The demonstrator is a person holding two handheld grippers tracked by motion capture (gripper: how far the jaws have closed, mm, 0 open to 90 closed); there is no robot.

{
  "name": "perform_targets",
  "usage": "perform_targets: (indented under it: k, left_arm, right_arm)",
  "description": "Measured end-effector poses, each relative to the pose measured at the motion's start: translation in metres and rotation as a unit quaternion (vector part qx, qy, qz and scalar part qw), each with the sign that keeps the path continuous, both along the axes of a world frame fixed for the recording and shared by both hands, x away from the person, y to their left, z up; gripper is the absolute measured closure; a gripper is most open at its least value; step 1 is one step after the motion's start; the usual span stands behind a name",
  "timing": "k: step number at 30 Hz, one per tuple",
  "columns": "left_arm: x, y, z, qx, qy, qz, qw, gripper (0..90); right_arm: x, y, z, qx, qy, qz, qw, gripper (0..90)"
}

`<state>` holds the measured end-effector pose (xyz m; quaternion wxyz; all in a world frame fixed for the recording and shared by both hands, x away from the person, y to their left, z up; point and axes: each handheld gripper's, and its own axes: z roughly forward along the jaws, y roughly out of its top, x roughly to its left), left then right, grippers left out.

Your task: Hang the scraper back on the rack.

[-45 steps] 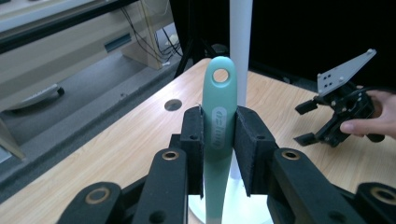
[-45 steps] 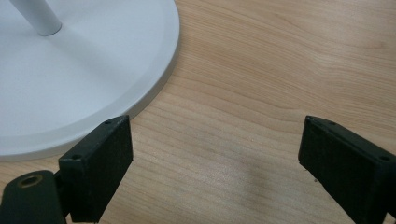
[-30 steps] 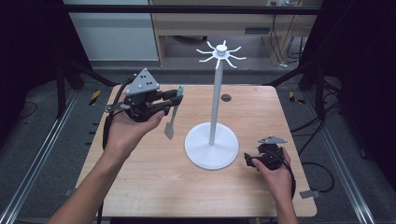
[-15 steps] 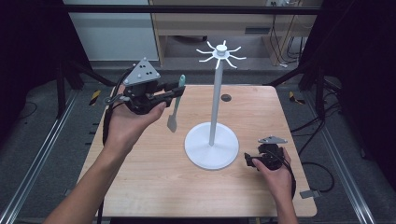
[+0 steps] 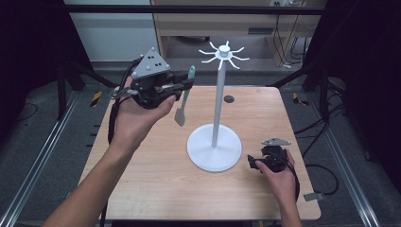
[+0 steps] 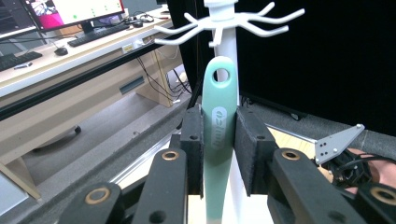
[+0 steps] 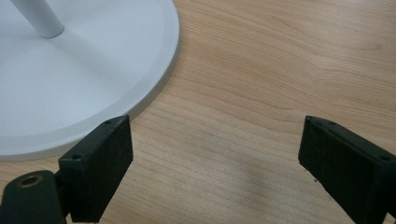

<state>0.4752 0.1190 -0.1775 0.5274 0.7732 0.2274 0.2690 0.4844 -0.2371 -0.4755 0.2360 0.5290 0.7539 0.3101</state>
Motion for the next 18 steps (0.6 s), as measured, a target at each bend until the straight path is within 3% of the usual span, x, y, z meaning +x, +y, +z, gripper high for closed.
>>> perform_targets:
  k: [11,18]
  left_arm:
    - [0.010,-0.004,0.004,-0.029,0.018,-0.008,0.9994,73.7]
    - [0.014,-0.008,0.005,-0.030,0.021,-0.007,0.9993,73.7]
  right_arm:
    - [0.000,0.000,0.000,0.000,0.000,0.000,1.0000,10.5]
    - [0.000,0.000,0.000,0.002,0.001,0.000,1.0000,10.5]
